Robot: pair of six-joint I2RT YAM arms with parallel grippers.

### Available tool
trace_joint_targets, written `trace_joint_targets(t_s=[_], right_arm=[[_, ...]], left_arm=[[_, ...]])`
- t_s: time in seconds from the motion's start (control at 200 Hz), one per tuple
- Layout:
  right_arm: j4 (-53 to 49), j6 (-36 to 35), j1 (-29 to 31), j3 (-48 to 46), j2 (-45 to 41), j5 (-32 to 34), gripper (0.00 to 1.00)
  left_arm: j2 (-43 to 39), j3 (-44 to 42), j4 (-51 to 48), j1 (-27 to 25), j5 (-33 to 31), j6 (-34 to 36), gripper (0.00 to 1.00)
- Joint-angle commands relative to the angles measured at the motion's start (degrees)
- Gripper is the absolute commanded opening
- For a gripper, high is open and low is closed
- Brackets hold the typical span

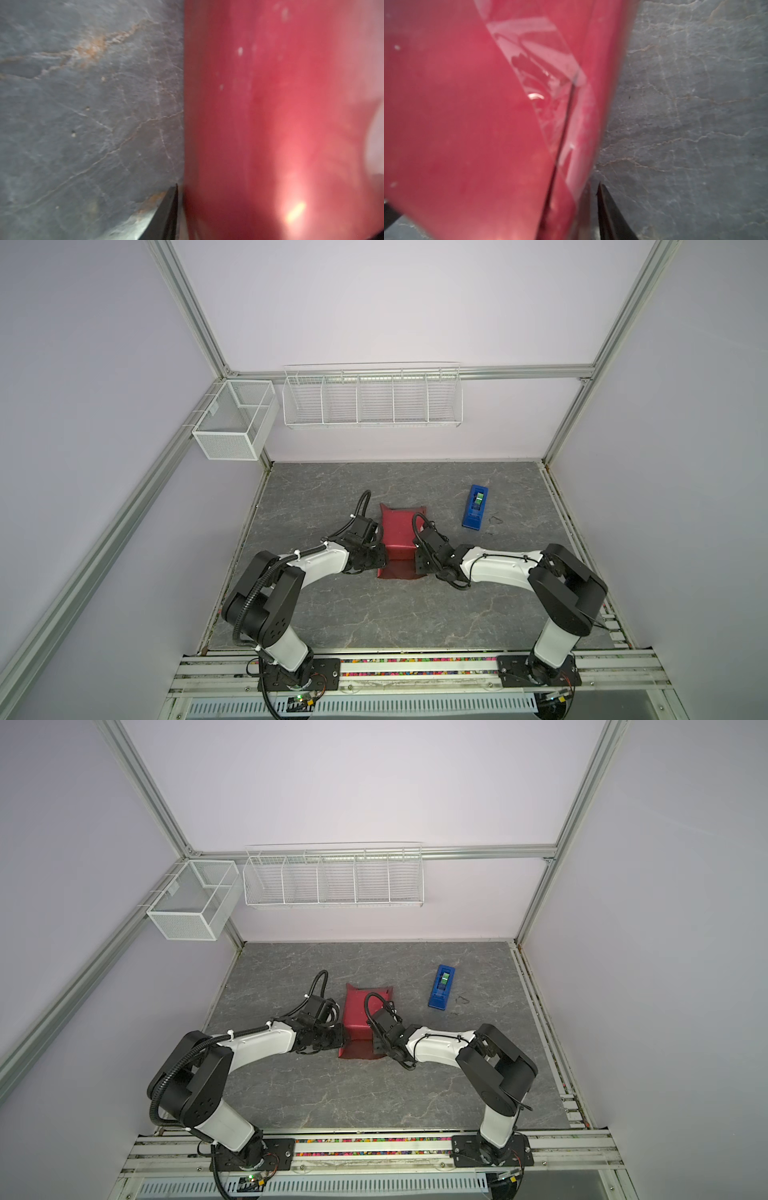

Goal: Wrap the gift box in paper
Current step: 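Hold the upright box between both grippers, pressing the taped seam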

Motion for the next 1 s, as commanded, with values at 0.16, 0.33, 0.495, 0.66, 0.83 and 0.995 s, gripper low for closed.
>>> trace_joint_targets(t_s=[0.16, 0.33, 0.495, 0.66, 0.83, 0.995], right_arm=[[1.2, 0.9, -0.2, 0.4, 1.3, 2.1, 0.26], [1.3, 0.7, -0.2, 0.5, 1.7, 2.2, 0.24], [1.0, 0.6, -0.2, 0.7, 1.8, 2.3, 0.21], [-1.5, 0.1, -0.2, 2.9, 2.8, 2.4, 0.10], [-3.0, 0.0, -0.1, 2.9, 1.9, 2.7, 0.06], [-3.5, 0.2, 0.1, 2.0, 0.4, 1.8, 0.08]], left_arm=[[1.4, 2.9, 3.0, -0.2, -4.1, -1.6, 0.30], [3.1, 3.8, 2.6, -0.2, -6.2, -2.2, 0.26], [3.5, 3.6, 3.3, -0.2, -6.4, -2.2, 0.15], [3.9, 3.4, 3.5, -0.6, -6.7, -3.4, 0.07], [2.7, 3.5, 1.7, -2.0, -8.9, -4.4, 0.02], [1.4, 2.9, 1.3, -2.2, -9.4, -5.1, 0.01]])
